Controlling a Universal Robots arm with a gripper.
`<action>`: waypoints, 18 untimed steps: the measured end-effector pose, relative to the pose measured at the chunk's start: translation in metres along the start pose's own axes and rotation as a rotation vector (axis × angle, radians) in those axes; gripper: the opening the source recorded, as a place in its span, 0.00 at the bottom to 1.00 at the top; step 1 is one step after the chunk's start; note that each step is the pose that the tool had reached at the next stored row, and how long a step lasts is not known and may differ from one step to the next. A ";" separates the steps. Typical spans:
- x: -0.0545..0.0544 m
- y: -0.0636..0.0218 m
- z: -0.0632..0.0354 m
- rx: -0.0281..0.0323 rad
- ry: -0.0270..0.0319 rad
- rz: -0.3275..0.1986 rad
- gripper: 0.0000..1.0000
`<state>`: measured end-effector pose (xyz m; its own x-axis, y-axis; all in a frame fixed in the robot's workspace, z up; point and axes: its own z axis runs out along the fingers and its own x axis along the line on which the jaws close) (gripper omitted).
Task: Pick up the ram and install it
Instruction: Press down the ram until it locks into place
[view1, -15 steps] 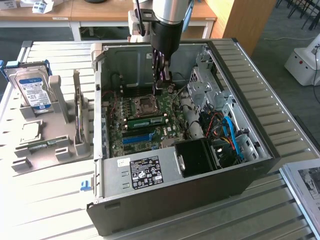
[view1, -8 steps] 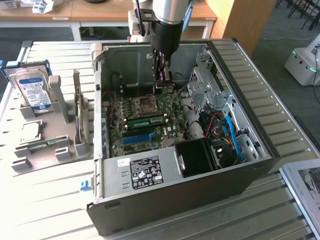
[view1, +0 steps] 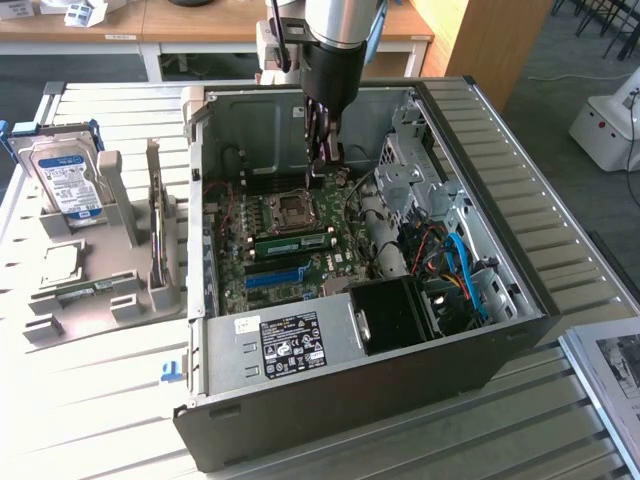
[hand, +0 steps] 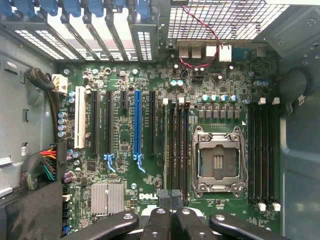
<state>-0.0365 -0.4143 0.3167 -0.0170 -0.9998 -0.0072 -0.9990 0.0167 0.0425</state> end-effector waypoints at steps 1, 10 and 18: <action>0.000 -0.0007 0.0000 0.0000 0.0000 0.000 0.10; 0.000 -0.0225 -0.0009 -0.0025 0.0000 0.000 0.10; 0.000 -0.0441 -0.0018 -0.0058 0.0000 0.000 0.10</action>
<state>0.0076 -0.4154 0.3166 -0.0170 -0.9998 -0.0072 -0.9987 0.0166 0.0482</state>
